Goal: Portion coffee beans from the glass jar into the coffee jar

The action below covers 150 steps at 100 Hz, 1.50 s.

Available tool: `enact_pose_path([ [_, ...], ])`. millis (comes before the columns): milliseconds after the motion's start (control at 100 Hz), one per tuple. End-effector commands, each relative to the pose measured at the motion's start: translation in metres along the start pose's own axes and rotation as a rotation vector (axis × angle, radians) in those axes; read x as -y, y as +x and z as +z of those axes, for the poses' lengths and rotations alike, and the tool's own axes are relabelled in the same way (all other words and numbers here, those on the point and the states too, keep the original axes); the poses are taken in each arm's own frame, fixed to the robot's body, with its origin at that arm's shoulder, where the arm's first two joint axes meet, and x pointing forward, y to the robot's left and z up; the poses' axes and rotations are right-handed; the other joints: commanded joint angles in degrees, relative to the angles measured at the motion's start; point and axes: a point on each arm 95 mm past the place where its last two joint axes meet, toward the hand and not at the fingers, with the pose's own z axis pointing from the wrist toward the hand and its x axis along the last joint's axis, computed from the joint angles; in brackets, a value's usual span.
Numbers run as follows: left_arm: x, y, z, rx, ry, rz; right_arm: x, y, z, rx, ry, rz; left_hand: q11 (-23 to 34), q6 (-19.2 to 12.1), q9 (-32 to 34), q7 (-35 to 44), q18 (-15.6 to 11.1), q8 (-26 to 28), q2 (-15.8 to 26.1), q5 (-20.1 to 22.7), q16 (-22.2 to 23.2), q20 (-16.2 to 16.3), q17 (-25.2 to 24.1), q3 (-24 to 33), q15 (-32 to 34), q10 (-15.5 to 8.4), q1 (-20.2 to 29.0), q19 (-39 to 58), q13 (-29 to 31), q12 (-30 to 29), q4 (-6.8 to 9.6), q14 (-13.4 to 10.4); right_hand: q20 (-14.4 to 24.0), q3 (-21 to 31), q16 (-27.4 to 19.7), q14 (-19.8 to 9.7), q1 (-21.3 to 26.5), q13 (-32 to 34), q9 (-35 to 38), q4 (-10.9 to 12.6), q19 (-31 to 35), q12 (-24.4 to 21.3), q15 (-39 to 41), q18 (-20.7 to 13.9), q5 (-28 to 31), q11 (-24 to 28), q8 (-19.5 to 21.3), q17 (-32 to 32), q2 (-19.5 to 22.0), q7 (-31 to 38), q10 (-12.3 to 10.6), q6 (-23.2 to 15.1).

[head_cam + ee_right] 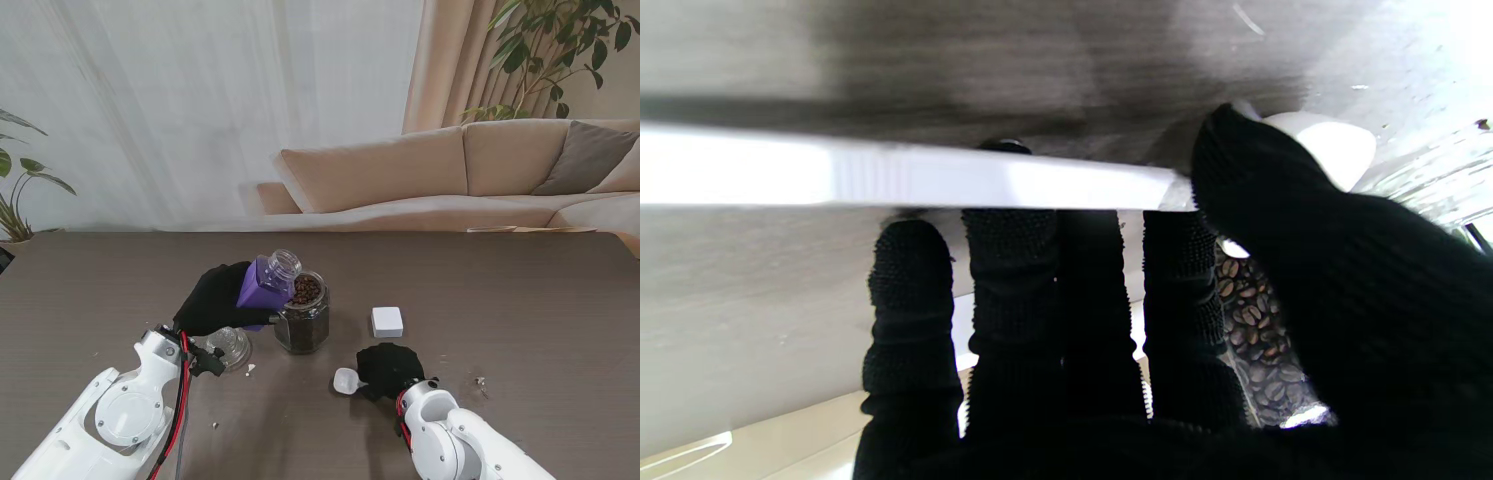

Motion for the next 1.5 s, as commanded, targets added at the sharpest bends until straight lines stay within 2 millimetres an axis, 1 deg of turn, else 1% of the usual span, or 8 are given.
enact_pose_path([
  [0,-0.003,0.002,0.001,-0.003,-0.013,-0.007,0.017,0.000,-0.006,0.015,0.049,0.020,0.39,-4.47,0.37,11.13,-7.69,3.85,13.66,7.57,1.19,-1.01,-0.93,24.03,3.65,-3.48,10.19,-0.97,0.08,-0.35,2.97,1.68,-1.40,3.13,0.20,-1.21,1.33,2.92,1.86,-1.14,-5.64,0.96,0.64,1.40,2.31,-0.37,0.80,3.22,-2.91,1.94,-1.75,-2.35],
  [240,-0.003,0.002,0.001,-0.003,-0.013,-0.006,0.016,0.000,-0.006,0.006,0.057,0.062,0.40,-4.55,0.39,11.09,-7.76,3.78,13.67,7.54,1.19,-1.01,-0.92,24.02,3.65,-3.46,10.17,-0.97,0.10,-0.39,2.99,1.62,-1.46,2.15,1.29,-2.45,-0.03,8.95,8.57,-1.22,-2.55,-0.63,2.01,1.18,3.39,-3.45,-0.19,9.17,-1.20,1.89,-1.74,-2.36],
  [340,-0.003,0.002,0.001,-0.006,-0.013,-0.005,0.018,-0.001,-0.005,-0.002,0.067,0.067,0.40,-4.62,0.41,11.06,-7.74,3.73,13.69,7.55,1.19,-1.00,-0.90,24.00,3.66,-3.51,10.06,-0.96,0.12,-0.42,2.96,1.62,-1.76,2.10,2.47,-2.66,-0.66,9.13,9.74,-0.65,-1.86,-0.62,4.17,0.94,3.11,-4.30,-0.20,10.86,2.11,1.88,-0.94,-0.34],
  [710,-0.003,0.002,0.001,-0.005,-0.014,-0.006,0.022,-0.004,-0.004,-0.033,0.096,0.123,0.42,-4.68,0.38,11.07,-7.58,3.62,13.71,7.52,1.22,-0.98,-0.92,23.97,3.67,-3.40,10.05,-0.97,0.15,-0.55,2.95,1.67,-2.18,5.35,4.12,-2.12,-2.31,9.21,9.96,1.45,-0.31,3.11,13.11,1.78,1.84,-0.76,8.36,14.10,10.64,1.84,4.08,9.23],
  [840,-0.003,0.002,0.001,-0.004,-0.012,-0.005,0.022,-0.004,-0.004,-0.039,0.104,0.147,0.42,-4.64,0.32,11.03,-7.56,3.55,13.73,7.52,1.22,-0.97,-0.90,23.93,3.67,-3.43,10.04,-0.95,0.13,-0.57,2.96,1.71,-1.67,9.31,5.14,-2.98,-4.86,9.26,10.31,0.30,0.44,4.99,17.51,2.13,1.78,1.36,11.87,15.77,10.23,2.41,4.82,11.46],
  [1060,-0.002,0.002,0.000,-0.004,-0.008,-0.003,0.023,-0.007,-0.004,-0.044,0.128,0.178,0.46,-4.78,0.36,11.01,-7.48,3.49,13.76,7.49,1.24,-0.93,-0.85,23.83,3.69,-3.45,9.99,-0.90,0.14,-0.62,2.94,1.75,-0.28,12.88,7.11,-5.37,-5.76,9.38,11.54,-0.69,1.68,7.91,23.38,1.68,2.21,3.45,15.69,19.26,8.79,3.41,4.87,12.09],
  [1320,-0.001,0.003,-0.001,-0.005,-0.005,-0.001,0.019,-0.008,-0.004,-0.034,0.143,0.248,0.44,-4.85,0.33,10.94,-7.41,3.40,13.84,7.52,1.25,-0.86,-0.92,23.71,3.71,-3.42,10.05,-0.82,0.17,-0.78,2.93,1.77,0.44,14.76,8.01,-6.20,-5.48,9.38,12.77,-1.16,1.54,9.06,25.34,1.43,3.53,3.18,16.53,21.13,7.49,3.38,4.66,10.79],
  [1490,0.000,0.003,-0.002,-0.005,-0.004,0.001,0.009,-0.007,-0.005,-0.036,0.154,0.292,0.50,-4.83,0.34,10.88,-7.42,3.38,13.87,7.47,1.25,-0.83,-0.89,23.62,3.72,-3.45,10.07,-0.79,0.16,-0.80,2.93,1.75,0.86,15.01,8.25,-6.59,-5.75,9.36,13.03,-1.31,1.64,9.55,25.72,1.20,3.76,3.00,16.88,21.44,7.53,3.30,4.28,10.25],
])
